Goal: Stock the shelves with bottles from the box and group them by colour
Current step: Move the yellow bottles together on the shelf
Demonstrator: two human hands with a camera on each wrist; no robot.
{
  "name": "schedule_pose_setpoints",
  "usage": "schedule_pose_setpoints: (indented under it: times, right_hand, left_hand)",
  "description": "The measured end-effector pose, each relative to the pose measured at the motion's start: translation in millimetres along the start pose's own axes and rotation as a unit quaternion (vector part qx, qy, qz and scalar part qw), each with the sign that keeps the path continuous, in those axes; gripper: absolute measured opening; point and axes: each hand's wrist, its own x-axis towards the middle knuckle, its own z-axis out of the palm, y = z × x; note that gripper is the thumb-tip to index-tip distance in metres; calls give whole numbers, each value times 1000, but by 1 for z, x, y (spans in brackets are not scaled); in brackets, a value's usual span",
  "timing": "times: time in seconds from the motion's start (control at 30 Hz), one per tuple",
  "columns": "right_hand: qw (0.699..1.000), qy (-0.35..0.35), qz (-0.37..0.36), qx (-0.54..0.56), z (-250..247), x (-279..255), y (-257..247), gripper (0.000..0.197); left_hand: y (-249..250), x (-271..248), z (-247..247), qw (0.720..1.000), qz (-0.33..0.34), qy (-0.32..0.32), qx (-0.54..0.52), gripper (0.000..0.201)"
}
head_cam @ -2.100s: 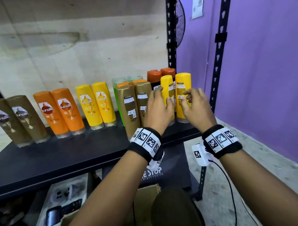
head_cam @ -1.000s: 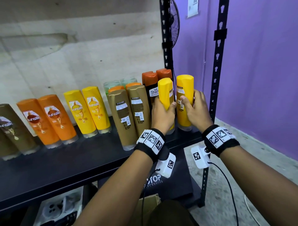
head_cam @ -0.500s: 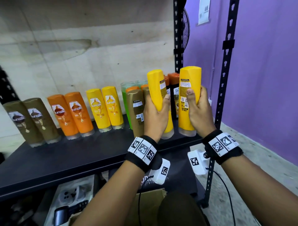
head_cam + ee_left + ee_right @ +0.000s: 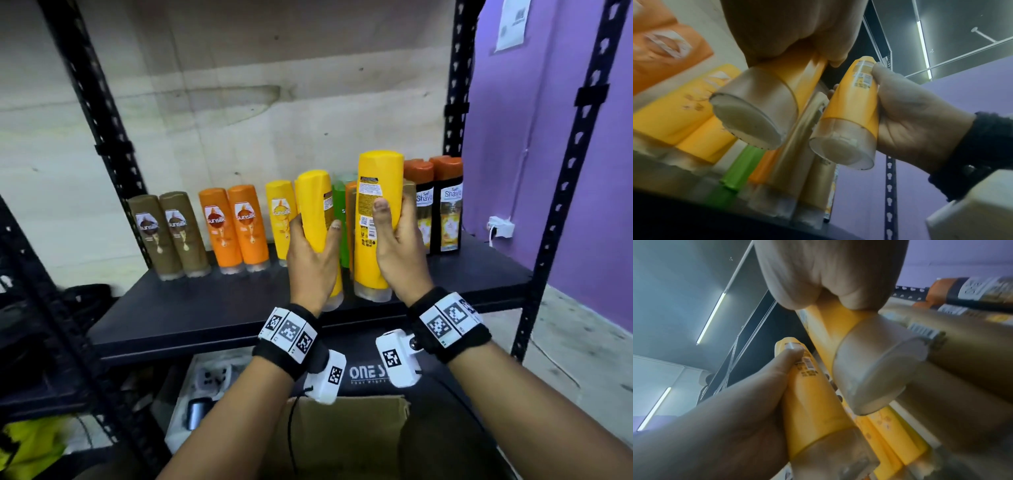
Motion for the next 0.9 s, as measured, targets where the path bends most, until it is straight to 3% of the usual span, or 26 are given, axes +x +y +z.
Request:
schedule_pose_setpoints:
  times: [0.33, 0.53, 0.7, 0.9]
  right_hand:
    - [998, -60, 34, 13, 67, -27, 35, 35]
    - [998, -33, 45, -18, 85, -29, 58, 57]
    - [999, -15, 29, -29, 95, -26, 70, 62]
    - [997, -52, 53, -8, 95, -29, 87, 62]
  left_hand:
    - [-53, 4, -50, 998, -34, 43, 26, 50]
    - [-68, 10, -51, 997, -28, 42, 56, 47]
    - [-80, 15, -45, 996, -48, 45, 64, 57]
    - [-93, 9, -45, 993, -90, 21, 74, 61]
